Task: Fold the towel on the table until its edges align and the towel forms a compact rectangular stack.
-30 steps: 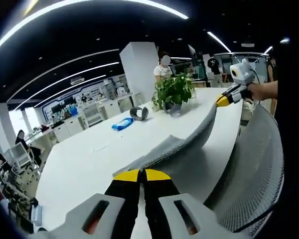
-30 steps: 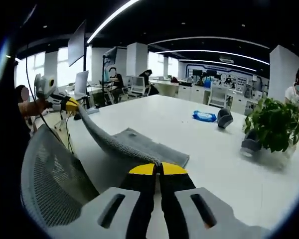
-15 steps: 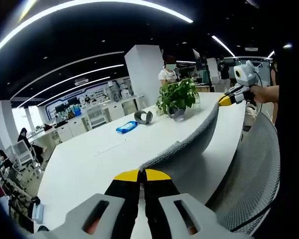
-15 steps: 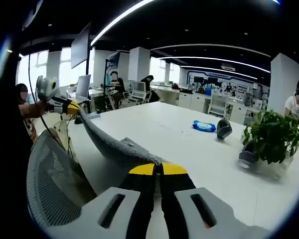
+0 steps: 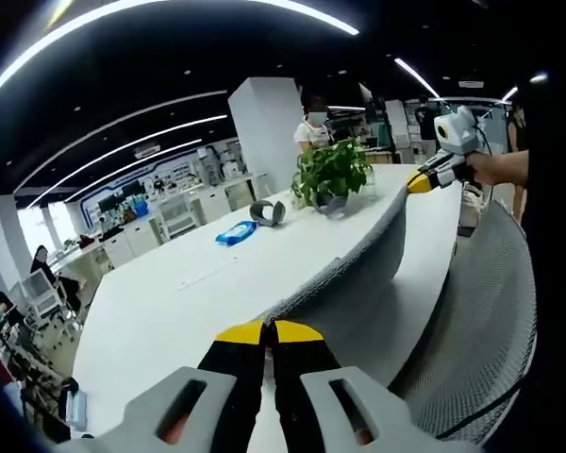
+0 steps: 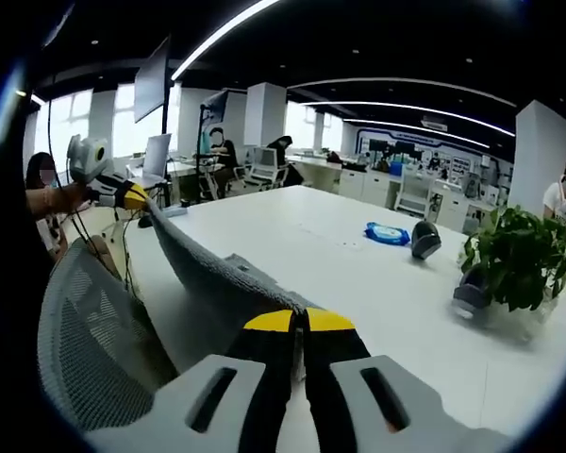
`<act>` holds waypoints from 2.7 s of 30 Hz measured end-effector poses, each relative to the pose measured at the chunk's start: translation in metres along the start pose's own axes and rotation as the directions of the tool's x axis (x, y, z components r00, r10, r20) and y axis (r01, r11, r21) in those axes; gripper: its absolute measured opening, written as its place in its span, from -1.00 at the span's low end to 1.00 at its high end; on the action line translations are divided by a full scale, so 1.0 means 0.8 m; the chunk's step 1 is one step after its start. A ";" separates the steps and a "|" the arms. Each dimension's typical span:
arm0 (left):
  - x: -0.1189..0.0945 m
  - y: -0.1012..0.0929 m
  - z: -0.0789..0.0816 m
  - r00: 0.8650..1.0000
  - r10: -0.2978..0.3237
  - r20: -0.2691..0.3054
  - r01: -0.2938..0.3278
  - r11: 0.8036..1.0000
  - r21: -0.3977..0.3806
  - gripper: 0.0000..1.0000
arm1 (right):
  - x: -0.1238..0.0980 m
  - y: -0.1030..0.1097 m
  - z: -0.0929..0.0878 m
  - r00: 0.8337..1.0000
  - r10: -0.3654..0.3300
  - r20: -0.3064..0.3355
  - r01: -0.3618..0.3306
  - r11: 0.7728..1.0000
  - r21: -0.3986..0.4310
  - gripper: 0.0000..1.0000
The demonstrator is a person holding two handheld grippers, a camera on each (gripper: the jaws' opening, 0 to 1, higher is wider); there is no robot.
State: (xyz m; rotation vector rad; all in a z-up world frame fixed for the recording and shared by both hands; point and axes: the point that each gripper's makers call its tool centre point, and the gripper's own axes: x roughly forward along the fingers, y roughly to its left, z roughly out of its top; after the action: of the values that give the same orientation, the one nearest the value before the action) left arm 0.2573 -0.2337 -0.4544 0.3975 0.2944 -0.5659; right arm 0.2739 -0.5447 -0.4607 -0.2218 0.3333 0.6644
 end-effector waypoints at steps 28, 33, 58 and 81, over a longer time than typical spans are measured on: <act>0.115 0.044 -0.035 0.980 -0.134 -0.145 0.146 0.986 0.074 -0.96 | 0.099 -0.065 -0.049 0.978 0.061 -0.198 -0.052 0.998 0.047 -1.00; 0.133 0.053 -0.042 0.975 -0.137 -0.174 0.153 0.985 0.078 -0.96 | 0.120 -0.073 -0.057 0.968 0.069 -0.240 -0.063 0.997 0.035 -1.00; 0.244 0.076 -0.144 0.890 -0.209 -0.405 0.245 0.969 0.037 -0.96 | 0.211 -0.102 -0.137 0.878 0.088 -0.470 -0.070 0.996 0.056 -0.99; 0.244 0.084 -0.139 0.929 -0.098 -0.357 0.111 0.994 0.015 -0.71 | 0.208 -0.128 -0.158 0.890 0.024 -0.455 0.027 0.994 0.104 -0.75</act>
State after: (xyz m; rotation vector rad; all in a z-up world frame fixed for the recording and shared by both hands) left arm 0.4353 -0.2222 -0.6068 0.5215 0.6589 -0.6027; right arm 0.4321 -0.5677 -0.6290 -0.2747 0.8210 0.5857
